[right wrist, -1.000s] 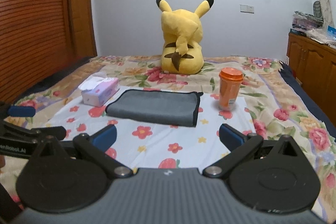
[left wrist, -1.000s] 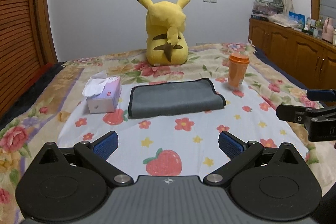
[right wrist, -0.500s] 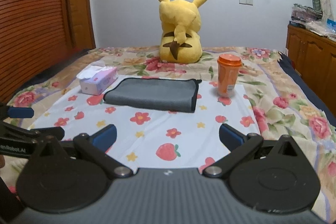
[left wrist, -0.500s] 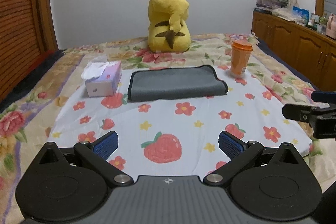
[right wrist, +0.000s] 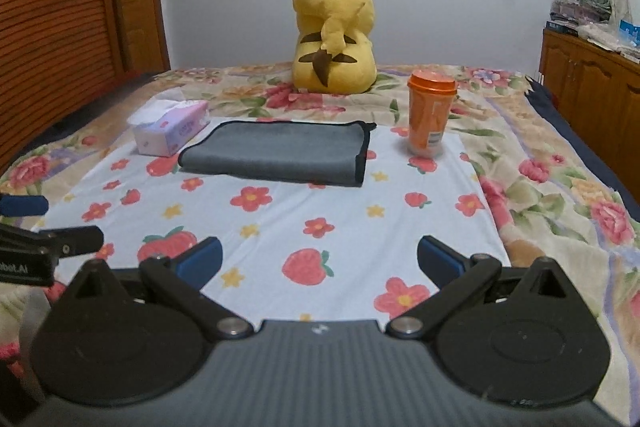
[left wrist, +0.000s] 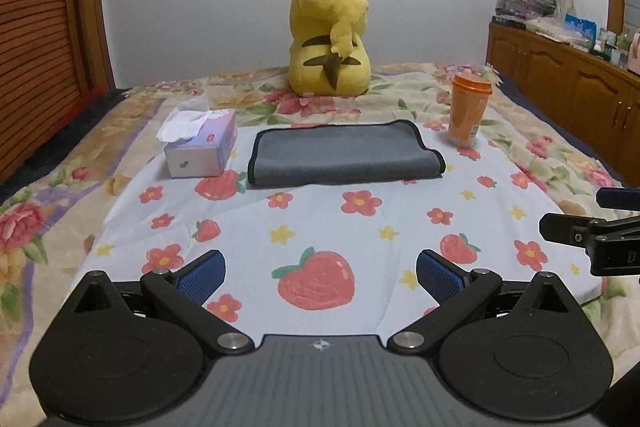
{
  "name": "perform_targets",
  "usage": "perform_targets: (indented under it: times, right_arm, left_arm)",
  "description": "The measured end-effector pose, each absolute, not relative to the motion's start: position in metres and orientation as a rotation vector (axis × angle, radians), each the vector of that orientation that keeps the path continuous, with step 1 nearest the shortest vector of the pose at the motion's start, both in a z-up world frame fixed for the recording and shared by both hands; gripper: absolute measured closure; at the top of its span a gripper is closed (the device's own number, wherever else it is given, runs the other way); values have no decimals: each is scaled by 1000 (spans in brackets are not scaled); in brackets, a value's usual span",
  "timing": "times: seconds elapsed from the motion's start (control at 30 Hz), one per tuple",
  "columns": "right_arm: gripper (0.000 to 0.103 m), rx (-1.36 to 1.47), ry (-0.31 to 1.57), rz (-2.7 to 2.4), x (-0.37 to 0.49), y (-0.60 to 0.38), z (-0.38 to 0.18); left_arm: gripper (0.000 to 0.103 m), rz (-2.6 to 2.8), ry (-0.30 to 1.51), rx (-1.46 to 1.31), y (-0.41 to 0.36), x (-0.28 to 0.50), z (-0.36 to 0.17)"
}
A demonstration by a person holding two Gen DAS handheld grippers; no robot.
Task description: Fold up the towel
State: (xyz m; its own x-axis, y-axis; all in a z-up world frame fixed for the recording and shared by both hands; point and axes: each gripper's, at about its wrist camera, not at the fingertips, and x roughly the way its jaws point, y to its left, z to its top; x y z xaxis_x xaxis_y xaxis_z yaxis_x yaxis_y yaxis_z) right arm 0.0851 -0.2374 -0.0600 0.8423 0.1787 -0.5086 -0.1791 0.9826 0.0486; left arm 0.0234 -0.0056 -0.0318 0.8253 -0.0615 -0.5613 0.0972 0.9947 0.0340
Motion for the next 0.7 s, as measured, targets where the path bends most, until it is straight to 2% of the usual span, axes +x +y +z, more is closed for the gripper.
perform_targets:
  times: [0.7]
  right_arm:
    - [0, 22, 439, 150, 72, -246, -50]
  left_arm:
    - [0, -67, 437, 41, -1, 3, -12]
